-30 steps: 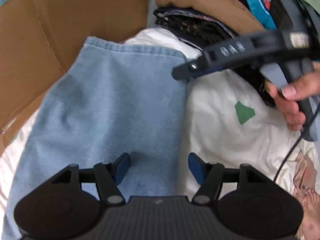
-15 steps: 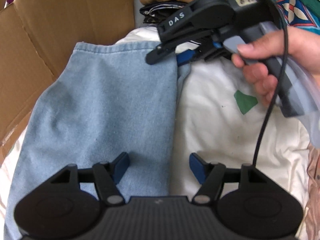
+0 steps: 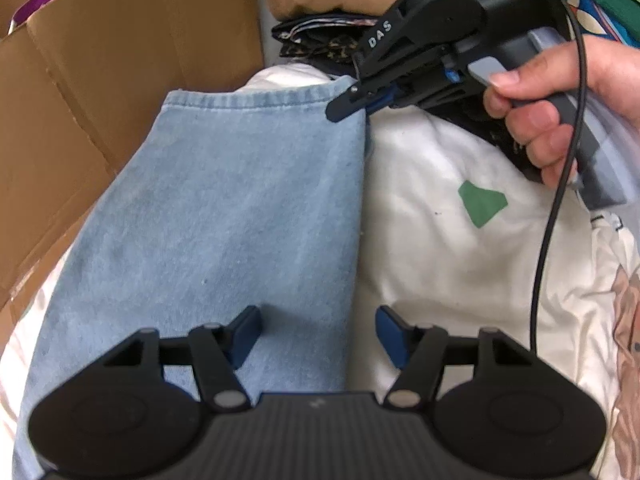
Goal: Fold clothes
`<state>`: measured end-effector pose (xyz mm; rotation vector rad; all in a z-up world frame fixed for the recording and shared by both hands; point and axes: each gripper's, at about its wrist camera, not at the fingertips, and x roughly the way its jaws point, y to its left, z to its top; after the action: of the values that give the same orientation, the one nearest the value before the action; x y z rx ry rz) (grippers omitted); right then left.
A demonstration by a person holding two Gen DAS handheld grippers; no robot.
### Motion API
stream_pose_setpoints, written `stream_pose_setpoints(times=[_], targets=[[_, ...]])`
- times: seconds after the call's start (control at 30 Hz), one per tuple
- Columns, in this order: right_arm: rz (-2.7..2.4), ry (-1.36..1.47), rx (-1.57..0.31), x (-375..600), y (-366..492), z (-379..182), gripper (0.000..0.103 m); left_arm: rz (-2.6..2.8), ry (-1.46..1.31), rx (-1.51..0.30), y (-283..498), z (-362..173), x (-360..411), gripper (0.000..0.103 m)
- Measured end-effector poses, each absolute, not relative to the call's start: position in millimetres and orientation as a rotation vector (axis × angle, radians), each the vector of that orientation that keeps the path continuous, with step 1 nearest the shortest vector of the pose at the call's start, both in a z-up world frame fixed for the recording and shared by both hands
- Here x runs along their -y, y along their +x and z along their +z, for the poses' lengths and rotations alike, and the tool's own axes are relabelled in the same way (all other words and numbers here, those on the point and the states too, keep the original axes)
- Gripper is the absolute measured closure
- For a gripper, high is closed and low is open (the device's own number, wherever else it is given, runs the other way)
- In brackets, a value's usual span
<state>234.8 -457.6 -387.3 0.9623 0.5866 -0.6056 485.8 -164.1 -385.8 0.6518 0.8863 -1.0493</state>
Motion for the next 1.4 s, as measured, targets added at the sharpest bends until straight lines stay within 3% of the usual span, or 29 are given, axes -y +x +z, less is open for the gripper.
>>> stream_pose_setpoints(times=[0.4, 0.53, 0.6, 0.83, 1.4], targets=[[-0.630, 1.038, -0.607, 463.2, 226.1, -395.9, 0.094, -1.038, 0.742, -0.808, 480.6, -394.4, 176.5, 0.044], [-0.616, 1.050, -0.603, 461.4, 221.4, -391.2, 0.088, -1.037, 0.739, -0.784, 479.8, -389.7, 182.6, 0.060], [-0.616, 1.049, -0.597, 465.5, 216.9, -386.7, 0.074, -1.043, 0.717, -0.782, 481.1, -385.1, 181.0, 0.066], [-0.557, 1.030, -0.572, 463.3, 203.3, -375.7, 0.063, -1.051, 0.643, -0.744, 484.4, -371.0, 178.0, 0.096], [-0.470, 0.697, -0.713, 423.7, 228.8, -380.6, 0.060, -1.020, 0.488, -0.835, 519.2, -363.8, 172.4, 0.099]])
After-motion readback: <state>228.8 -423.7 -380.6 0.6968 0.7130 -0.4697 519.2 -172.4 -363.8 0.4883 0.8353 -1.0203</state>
